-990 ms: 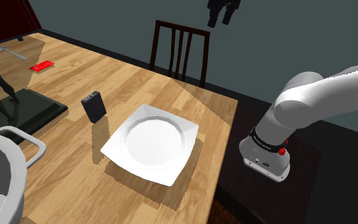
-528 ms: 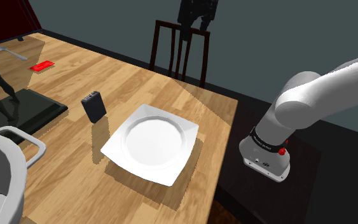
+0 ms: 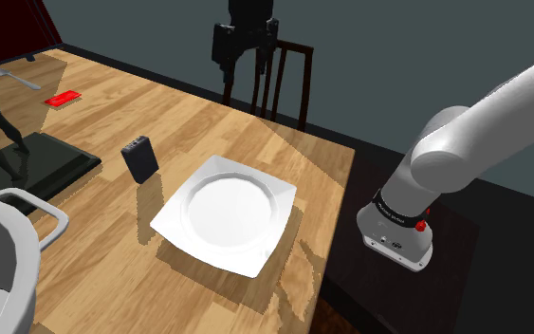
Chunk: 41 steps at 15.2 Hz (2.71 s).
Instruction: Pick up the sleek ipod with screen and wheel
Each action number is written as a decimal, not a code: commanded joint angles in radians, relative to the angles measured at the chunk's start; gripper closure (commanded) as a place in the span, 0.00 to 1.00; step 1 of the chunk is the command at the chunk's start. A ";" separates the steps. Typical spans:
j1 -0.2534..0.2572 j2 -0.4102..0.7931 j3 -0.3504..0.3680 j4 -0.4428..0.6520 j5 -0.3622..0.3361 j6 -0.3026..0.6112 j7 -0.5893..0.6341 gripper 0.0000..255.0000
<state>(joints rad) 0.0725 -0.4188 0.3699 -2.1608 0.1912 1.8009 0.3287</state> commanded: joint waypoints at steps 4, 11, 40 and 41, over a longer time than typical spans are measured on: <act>0.005 0.178 0.101 0.101 -0.049 0.072 0.118 0.00; 0.044 0.461 0.206 0.293 -0.202 0.121 0.308 0.00; 0.190 0.818 0.210 0.540 -0.421 0.151 0.497 1.00; 0.190 0.815 0.211 0.550 -0.418 0.139 0.496 1.00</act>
<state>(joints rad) 0.2618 0.3976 0.5803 -1.6233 -0.2289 1.9529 0.8262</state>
